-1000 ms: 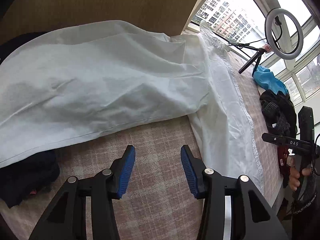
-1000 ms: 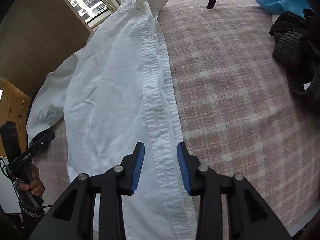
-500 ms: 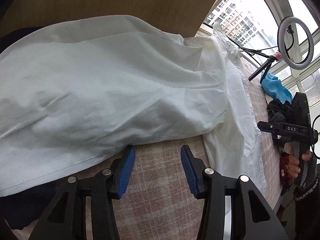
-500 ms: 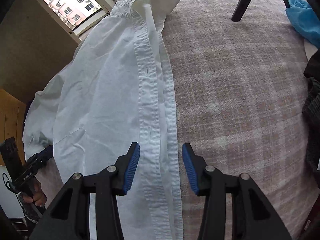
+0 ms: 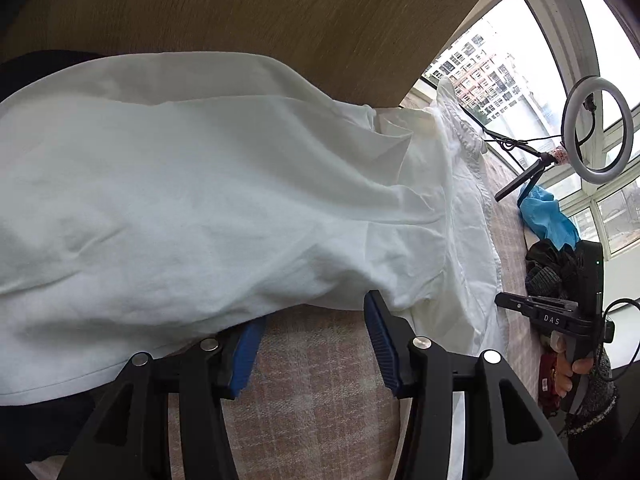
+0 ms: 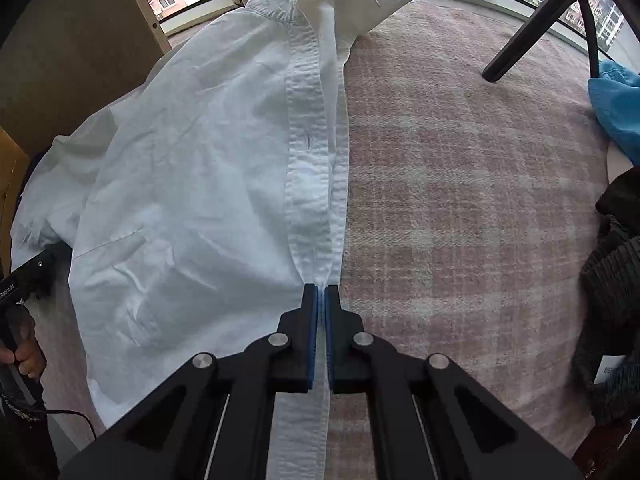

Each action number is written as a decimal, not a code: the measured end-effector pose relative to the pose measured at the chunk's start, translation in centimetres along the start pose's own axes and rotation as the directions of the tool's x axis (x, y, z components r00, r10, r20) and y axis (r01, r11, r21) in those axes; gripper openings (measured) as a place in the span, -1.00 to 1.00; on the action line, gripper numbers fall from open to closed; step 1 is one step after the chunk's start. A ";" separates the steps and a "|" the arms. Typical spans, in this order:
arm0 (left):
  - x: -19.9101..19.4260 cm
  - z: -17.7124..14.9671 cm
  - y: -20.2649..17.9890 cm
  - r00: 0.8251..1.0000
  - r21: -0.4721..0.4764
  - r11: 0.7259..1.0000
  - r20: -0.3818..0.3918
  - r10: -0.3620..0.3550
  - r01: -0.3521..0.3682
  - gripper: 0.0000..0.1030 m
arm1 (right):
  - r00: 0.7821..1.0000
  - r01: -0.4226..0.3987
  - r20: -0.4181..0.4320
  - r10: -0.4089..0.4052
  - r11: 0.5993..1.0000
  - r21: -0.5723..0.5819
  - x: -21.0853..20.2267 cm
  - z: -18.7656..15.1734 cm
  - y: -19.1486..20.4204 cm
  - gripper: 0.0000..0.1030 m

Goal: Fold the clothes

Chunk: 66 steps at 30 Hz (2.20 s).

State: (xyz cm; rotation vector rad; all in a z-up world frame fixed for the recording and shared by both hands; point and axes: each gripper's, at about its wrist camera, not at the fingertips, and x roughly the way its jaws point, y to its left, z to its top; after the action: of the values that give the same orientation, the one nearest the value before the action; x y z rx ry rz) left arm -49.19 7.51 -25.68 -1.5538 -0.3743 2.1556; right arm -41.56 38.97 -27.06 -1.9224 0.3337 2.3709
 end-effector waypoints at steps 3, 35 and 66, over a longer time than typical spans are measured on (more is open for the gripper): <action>-0.2 0.6 0.5 1.000 -0.021 1.000 0.008 -0.005 0.005 -0.45 | 0.992 0.122 0.022 -0.122 0.993 0.002 -1.2 -0.2 0.5 -0.61; -0.1 -7.9 -5.1 0.976 0.223 0.960 -0.172 -0.131 0.169 -0.21 | 0.991 -0.042 0.110 0.075 0.960 -0.276 -10.8 2.7 16.7 -0.08; 0.9 -8.2 -3.7 0.963 0.147 0.957 -0.146 -0.227 0.248 -0.96 | 0.994 0.107 0.039 -0.106 0.759 -0.643 -1.0 4.8 26.3 -0.05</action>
State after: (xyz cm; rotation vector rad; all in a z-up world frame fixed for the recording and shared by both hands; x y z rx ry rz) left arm -40.98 10.80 -27.35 -1.4643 -0.3149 1.8442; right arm -50.98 14.44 -21.93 -2.0866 -0.6833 2.6183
